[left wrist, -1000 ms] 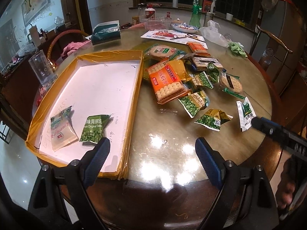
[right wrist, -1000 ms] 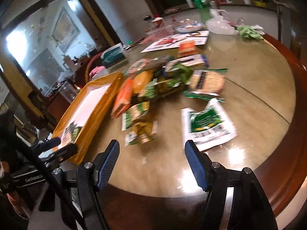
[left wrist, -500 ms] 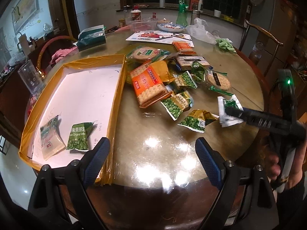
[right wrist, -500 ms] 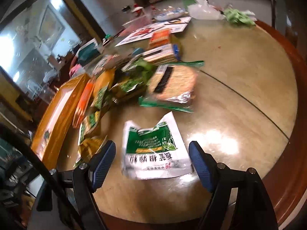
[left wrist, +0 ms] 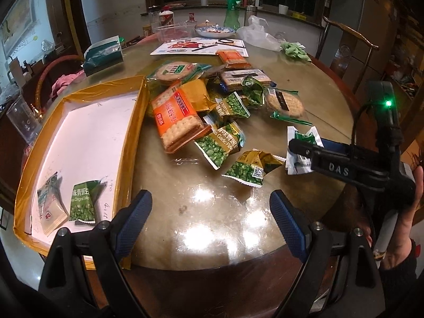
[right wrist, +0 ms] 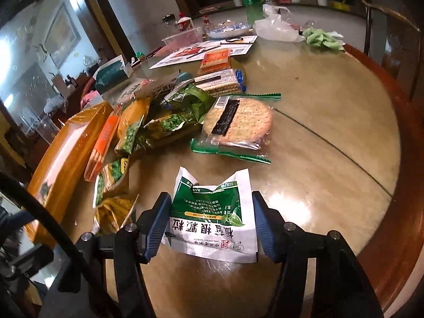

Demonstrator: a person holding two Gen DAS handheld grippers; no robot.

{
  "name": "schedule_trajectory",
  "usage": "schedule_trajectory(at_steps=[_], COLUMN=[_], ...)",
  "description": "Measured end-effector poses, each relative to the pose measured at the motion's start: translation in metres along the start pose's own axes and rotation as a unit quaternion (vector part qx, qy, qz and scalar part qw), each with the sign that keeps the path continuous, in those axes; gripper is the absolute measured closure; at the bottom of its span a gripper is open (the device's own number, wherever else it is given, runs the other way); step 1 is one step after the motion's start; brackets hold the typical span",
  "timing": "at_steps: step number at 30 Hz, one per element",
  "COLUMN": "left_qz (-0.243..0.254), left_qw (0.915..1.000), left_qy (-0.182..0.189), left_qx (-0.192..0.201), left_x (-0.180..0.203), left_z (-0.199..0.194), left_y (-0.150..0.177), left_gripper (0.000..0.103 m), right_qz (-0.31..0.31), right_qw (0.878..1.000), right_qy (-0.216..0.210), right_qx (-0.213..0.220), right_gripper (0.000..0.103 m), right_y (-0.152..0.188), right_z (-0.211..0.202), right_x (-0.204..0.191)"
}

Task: Organize snacks
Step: 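Grasp the white-and-green bag with the right gripper while the left grasps a yellow pea bag, then carry both bags into the tray and release them beside the others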

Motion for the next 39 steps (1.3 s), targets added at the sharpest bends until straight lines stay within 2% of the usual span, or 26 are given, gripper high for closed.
schedule_trajectory(at_steps=[3, 6, 9, 11, 13, 15, 17, 19, 20, 25, 30, 34, 39], left_qz=[0.004, 0.015, 0.027, 0.028, 0.037, 0.064, 0.096, 0.111, 0.112, 0.084, 0.012, -0.043, -0.069], left_qw=[1.0, 0.9996, 0.9979, 0.9958, 0.9948, 0.9929, 0.9915, 0.9912, 0.9911, 0.992, 0.9942, 0.9922, 0.9912], left_qy=[0.005, 0.022, 0.057, 0.086, 0.095, 0.1, 0.087, 0.069, 0.068, 0.094, 0.105, 0.116, 0.112], left_qx=[-0.001, 0.004, 0.016, 0.009, 0.004, -0.001, -0.007, -0.02, -0.023, -0.013, -0.016, -0.015, 0.011], left_x=[0.001, 0.008, 0.018, 0.026, 0.034, 0.046, 0.056, 0.059, 0.06, 0.054, 0.03, 0.013, -0.002], left_z=[0.001, 0.004, 0.014, 0.028, 0.037, 0.047, 0.058, 0.067, 0.067, 0.048, 0.036, 0.031, 0.007], left_y=[-0.003, -0.01, -0.022, -0.031, -0.037, -0.041, -0.042, -0.037, -0.032, -0.013, 0.005, 0.013, 0.019], left_gripper=[0.013, 0.013, 0.013, 0.014, 0.028, 0.03, 0.035, 0.054, 0.054, 0.058, 0.059, 0.059, 0.059], right_qz=[0.0, 0.027, 0.055, 0.065, 0.071, 0.074, 0.073, 0.071, 0.071, 0.074, 0.06, 0.038, 0.029], right_qw=[1.0, 0.999, 0.998, 0.997, 0.996, 0.996, 0.996, 0.996, 0.996, 0.996, 0.997, 0.998, 0.999], right_qy=[-0.001, -0.029, -0.035, -0.034, -0.038, -0.038, -0.037, -0.036, -0.037, -0.042, -0.037, -0.037, -0.03], right_qx=[0.005, 0.011, 0.018, 0.022, 0.023, 0.024, 0.026, 0.027, 0.028, 0.033, 0.033, 0.031, 0.034], right_gripper=[0.052, 0.062, 0.066, 0.067, 0.067, 0.067, 0.067, 0.067, 0.067, 0.066, 0.066, 0.067, 0.067], right_y=[0.007, 0.002, -0.002, -0.003, -0.003, -0.003, -0.003, -0.002, -0.002, -0.003, -0.003, 0.0, 0.001], right_z=[-0.006, -0.008, -0.009, -0.01, -0.011, -0.011, -0.011, -0.012, -0.012, -0.013, -0.014, -0.013, -0.015], right_x=[0.002, 0.008, 0.016, 0.018, 0.02, 0.02, 0.019, 0.018, 0.018, 0.02, 0.016, 0.01, 0.005])
Point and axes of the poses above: each gripper's, at about its wrist camera, not at the fingertips, and z roughly the way its jaws point, x to its right, y to its underside, the point moved 6 cm from there along z, roughly the way its jaws point, and after that the axes turned 14 degrees about z, right-handed, at the moved point
